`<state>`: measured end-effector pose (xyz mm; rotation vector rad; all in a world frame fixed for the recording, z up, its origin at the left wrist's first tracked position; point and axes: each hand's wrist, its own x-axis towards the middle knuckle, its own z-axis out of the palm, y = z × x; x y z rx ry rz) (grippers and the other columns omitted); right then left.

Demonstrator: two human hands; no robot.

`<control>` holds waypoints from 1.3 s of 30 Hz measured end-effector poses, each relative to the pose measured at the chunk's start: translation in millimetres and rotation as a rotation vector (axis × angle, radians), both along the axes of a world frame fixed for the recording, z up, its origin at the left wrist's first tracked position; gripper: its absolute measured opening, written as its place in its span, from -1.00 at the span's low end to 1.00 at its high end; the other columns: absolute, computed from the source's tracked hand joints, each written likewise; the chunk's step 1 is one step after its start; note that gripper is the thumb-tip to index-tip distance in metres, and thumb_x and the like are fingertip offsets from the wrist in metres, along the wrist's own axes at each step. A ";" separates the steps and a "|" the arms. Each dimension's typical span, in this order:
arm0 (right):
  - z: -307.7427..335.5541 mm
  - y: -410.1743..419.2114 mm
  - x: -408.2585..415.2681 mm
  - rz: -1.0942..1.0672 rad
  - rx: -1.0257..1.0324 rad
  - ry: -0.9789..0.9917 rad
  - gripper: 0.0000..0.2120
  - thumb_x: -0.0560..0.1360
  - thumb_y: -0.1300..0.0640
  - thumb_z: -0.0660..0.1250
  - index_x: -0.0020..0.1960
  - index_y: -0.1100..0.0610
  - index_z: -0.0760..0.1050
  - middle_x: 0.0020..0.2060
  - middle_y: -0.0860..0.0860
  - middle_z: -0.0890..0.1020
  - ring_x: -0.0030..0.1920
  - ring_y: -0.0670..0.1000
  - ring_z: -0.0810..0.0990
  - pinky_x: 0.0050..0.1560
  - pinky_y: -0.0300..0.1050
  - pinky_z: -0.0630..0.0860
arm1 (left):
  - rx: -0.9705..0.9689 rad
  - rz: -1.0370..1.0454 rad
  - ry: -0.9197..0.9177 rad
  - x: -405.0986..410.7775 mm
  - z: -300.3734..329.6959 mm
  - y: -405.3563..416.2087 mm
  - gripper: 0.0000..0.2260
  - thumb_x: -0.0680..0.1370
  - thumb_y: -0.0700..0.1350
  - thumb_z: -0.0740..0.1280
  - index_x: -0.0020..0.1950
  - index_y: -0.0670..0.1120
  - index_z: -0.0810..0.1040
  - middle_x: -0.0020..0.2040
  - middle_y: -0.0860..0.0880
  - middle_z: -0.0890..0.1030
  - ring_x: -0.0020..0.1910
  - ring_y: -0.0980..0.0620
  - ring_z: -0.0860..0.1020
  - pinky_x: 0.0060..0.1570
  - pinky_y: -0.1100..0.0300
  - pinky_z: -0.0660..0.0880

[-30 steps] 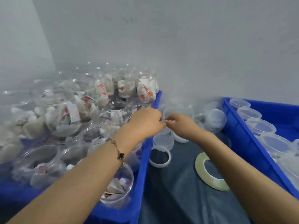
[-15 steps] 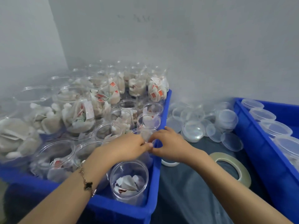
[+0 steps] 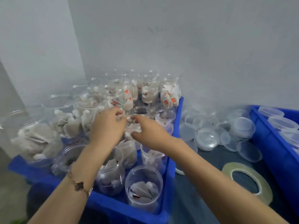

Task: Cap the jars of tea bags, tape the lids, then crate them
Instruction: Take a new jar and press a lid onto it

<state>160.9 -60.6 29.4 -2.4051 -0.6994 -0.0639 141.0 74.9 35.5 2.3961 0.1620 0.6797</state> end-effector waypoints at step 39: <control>-61.4 -168.5 -100.5 -0.579 0.756 -0.014 -0.88 0.54 0.24 0.22 -0.05 0.06 0.49 -0.20 0.00 0.65 -0.14 0.10 0.61 -0.11 -0.01 0.53 | -0.552 -0.201 0.098 -58.8 -60.1 -233.9 -0.34 0.34 0.04 0.50 0.35 -0.15 0.36 0.25 -0.10 0.44 0.27 -0.09 0.39 0.26 0.01 0.35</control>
